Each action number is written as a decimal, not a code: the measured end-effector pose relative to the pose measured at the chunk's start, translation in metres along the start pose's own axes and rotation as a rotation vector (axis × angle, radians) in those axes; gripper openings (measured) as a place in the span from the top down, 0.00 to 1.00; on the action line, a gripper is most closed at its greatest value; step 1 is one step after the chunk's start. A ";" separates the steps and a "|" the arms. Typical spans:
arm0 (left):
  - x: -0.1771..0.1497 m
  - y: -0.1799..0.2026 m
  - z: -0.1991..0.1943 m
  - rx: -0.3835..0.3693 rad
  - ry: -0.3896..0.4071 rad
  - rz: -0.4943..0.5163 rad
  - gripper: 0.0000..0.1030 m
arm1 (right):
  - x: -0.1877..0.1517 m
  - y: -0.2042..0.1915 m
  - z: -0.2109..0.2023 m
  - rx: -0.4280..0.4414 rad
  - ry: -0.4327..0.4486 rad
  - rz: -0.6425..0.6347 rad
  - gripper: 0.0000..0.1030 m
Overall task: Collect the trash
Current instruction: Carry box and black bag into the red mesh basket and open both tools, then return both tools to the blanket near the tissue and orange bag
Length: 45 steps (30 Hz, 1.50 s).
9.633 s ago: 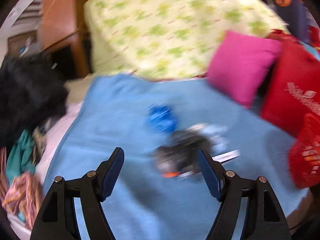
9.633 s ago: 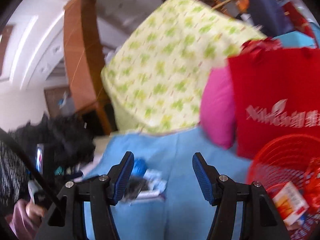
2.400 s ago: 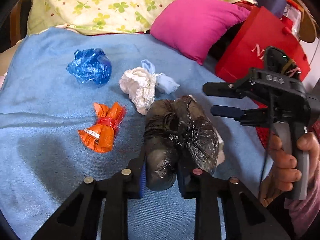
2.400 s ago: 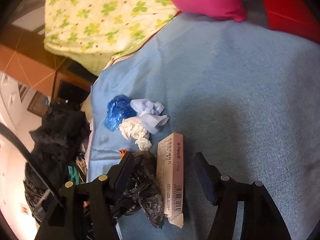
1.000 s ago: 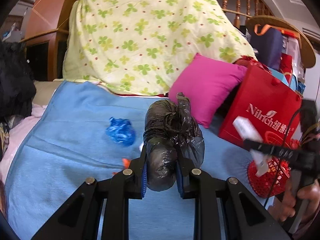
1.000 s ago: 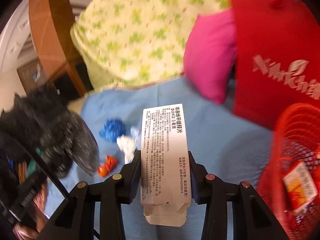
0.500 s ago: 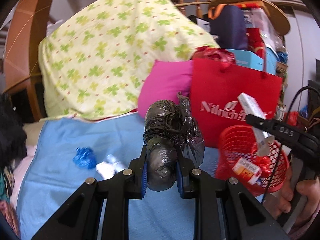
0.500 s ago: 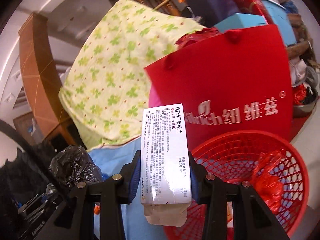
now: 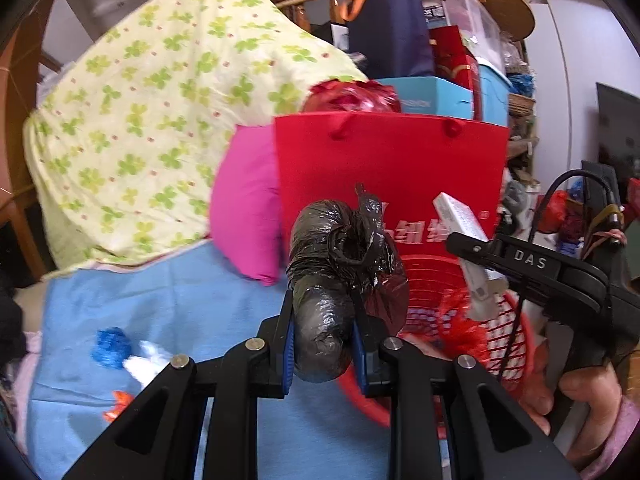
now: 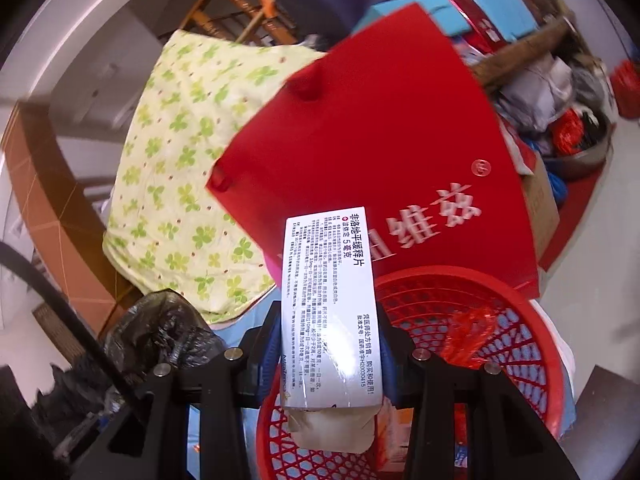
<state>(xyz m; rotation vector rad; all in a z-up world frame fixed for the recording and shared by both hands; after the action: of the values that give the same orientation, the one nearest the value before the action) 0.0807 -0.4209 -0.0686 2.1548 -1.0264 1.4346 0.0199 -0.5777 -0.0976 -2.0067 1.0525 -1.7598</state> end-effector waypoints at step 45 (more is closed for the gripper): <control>-0.202 -0.310 0.027 0.351 -0.314 -0.429 0.36 | -0.198 -0.178 0.155 0.298 -0.444 -0.203 0.29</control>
<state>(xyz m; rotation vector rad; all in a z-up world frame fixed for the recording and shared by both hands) 0.2801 -0.1535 -0.2318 2.7042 -0.3687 1.1579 0.2268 -0.3601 -0.1674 -2.2160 0.4357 -1.3563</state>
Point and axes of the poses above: each gripper's, at about its wrist camera, not at the fingertips, and z roughly the way its jaws point, y to its right, x to its top, the point moved 10 cm from there along z, roughly the way its jaws point, and after that the axes turned 8 degrees about x, right-handed, at the moved point
